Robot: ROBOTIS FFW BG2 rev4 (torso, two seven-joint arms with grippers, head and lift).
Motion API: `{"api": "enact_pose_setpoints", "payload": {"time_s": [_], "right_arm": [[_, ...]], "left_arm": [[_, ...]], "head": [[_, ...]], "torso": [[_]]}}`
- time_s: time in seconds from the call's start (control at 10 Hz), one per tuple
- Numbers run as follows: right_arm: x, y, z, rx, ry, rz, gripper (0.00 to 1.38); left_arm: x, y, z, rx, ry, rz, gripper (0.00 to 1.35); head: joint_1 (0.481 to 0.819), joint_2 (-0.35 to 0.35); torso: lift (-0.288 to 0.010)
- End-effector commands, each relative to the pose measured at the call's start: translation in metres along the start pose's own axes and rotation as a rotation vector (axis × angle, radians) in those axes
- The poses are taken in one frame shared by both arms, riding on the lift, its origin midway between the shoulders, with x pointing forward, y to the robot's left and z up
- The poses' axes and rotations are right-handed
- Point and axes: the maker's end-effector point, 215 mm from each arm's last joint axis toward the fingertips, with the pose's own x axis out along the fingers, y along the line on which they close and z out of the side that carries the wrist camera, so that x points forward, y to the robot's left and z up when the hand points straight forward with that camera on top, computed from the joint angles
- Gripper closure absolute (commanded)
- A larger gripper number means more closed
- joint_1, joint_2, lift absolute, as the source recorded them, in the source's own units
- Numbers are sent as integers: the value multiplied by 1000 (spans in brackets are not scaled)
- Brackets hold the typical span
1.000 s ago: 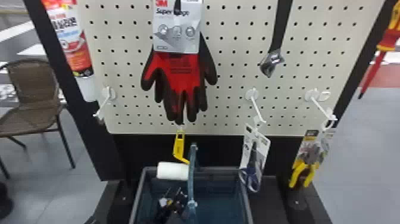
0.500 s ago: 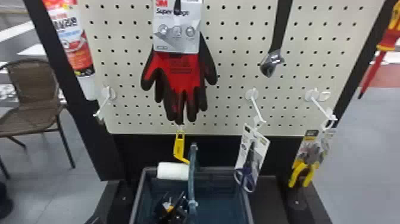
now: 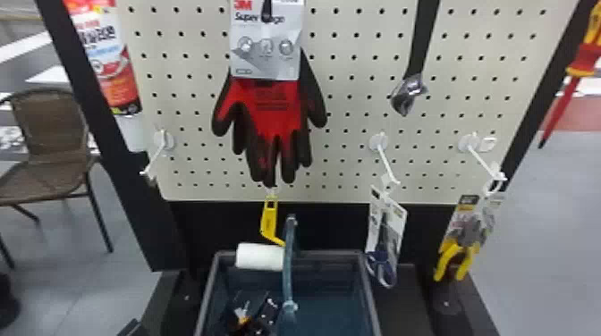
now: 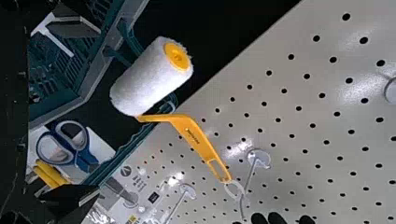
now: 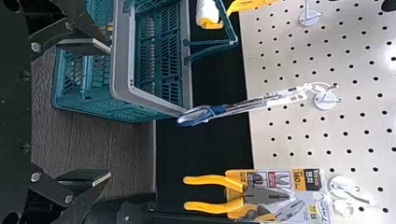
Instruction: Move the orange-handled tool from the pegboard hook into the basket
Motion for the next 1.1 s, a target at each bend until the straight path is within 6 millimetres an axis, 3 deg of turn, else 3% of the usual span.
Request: {"api": "enact_pose_setpoints", "payload": {"time_s": [0.0,1.0], "right_arm": [[0,0,0,0,0,0,343],[2,0,-1,0,1,5,343]], "left_arm": [[0,1,3,17,-1,0,110],[0,0,4,21,-2,-4,79]], "head": [[549,0],[549,0]], "torso": [[-100],[-100]]}}
